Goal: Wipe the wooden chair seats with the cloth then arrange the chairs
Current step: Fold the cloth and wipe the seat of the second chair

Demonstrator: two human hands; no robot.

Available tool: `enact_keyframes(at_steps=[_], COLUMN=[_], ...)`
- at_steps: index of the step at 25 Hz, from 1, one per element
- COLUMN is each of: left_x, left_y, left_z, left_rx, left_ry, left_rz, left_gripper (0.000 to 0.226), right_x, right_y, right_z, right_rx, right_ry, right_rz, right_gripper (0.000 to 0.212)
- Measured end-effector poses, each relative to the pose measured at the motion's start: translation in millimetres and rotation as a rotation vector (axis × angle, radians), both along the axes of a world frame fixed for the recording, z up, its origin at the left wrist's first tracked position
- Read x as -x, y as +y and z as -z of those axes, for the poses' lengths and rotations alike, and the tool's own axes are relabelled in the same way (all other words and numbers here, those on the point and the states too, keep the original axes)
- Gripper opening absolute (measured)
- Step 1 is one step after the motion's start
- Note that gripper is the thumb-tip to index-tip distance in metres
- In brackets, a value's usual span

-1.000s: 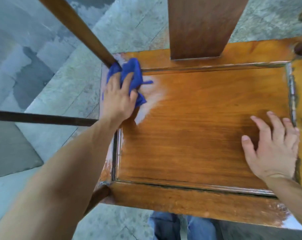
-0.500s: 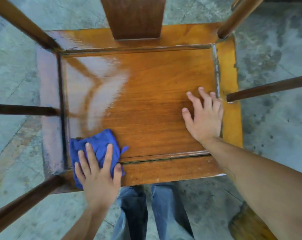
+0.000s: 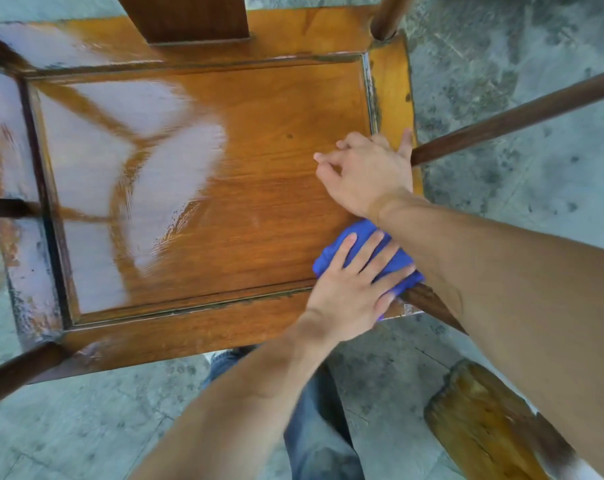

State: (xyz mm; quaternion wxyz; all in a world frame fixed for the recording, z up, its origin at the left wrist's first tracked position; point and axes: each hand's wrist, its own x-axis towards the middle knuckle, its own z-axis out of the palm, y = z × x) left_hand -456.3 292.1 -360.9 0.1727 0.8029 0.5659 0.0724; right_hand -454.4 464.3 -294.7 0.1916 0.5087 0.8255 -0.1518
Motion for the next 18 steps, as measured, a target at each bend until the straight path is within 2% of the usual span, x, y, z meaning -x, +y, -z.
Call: enact_keyframes(at_steps=[2,4,6,8,9,10,11,13,16,18], left_x=[52,103,127,122,112,101,91,80,115,153], left_y=[-40,-88,-136,-161,-159,-146,-132,-113,-133,-147], left_z=[2,-1,-10,-21,-25,-32,-41,-55,-61,-63], left_rx=[-0.028,0.005,0.104,0.292,0.394,0.507,0.588,0.606,0.334,0.375], left_ry=[0.086,0.162,0.216,0.262,0.225,0.148,0.091,0.04,-0.037,-0.051], left_rz=[0.143,0.101,-0.244,-0.797,-1.033,-1.179,-1.24,-1.191,-0.99,-1.072], left_gripper=[0.049,0.057,0.058,0.058,0.06,0.061,0.064,0.064,0.059,0.07], right_x=[-6,-13,-13,-3,4,9,13,19,30,38], right_y=[-12,-27,-41,-57,-67,-80,-96,-128,-160,-170], right_z=[2,5,9,7,5,3,0,-3,-5,-3], right_rx=[0.029,0.053,0.052,0.042,0.039,0.037,0.041,0.109,0.354,0.447], right_ry=[-0.002,-0.06,-0.103,-0.088,-0.055,0.0,0.073,0.219,0.305,0.285], right_rz=[0.015,-0.025,-0.021,0.012,0.016,0.008,-0.01,-0.033,0.057,0.042], right_gripper=[0.045,0.052,0.059,0.063,0.062,0.061,0.058,0.055,0.067,0.082])
